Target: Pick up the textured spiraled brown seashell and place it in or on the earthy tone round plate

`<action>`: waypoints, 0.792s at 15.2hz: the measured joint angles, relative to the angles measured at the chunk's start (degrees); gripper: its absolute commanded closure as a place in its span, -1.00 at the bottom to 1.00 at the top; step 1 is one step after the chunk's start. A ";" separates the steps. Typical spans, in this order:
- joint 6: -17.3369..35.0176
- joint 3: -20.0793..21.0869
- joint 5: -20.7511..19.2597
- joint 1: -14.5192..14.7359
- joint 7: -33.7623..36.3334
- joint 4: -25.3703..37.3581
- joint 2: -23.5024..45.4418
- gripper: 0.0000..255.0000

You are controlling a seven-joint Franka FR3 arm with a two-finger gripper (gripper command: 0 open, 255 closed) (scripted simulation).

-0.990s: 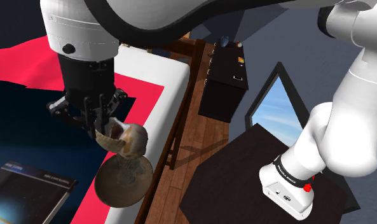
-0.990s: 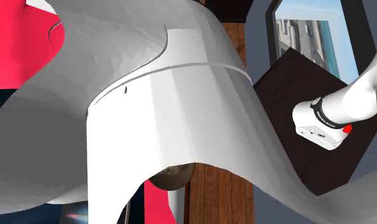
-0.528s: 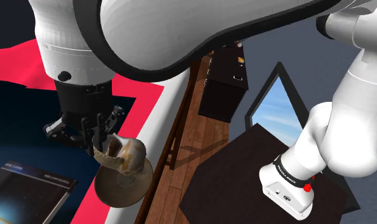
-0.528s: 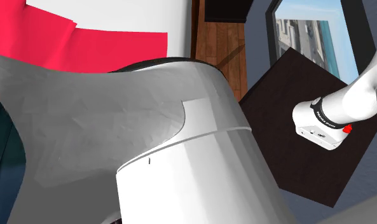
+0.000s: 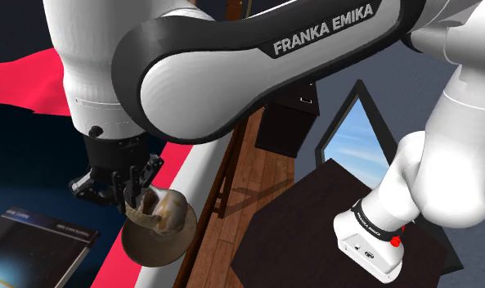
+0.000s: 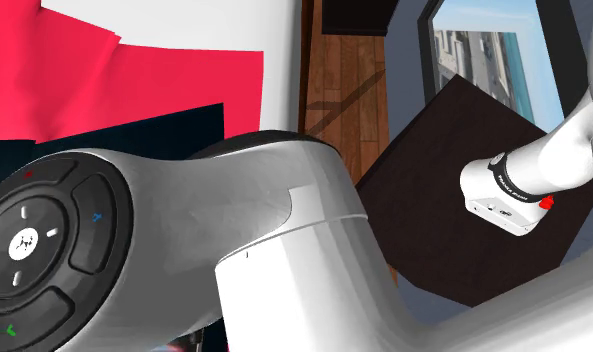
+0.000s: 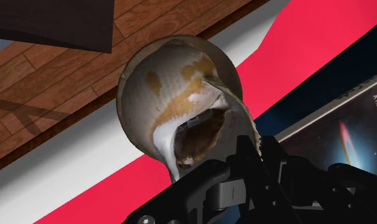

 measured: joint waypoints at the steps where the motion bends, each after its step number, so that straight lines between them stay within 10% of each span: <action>1: 0.74 -0.05 -0.11 0.03 -0.01 -0.53 0.23 1.00; 12: 6.01 -0.58 -1.17 0.38 0.04 -3.65 2.59 1.00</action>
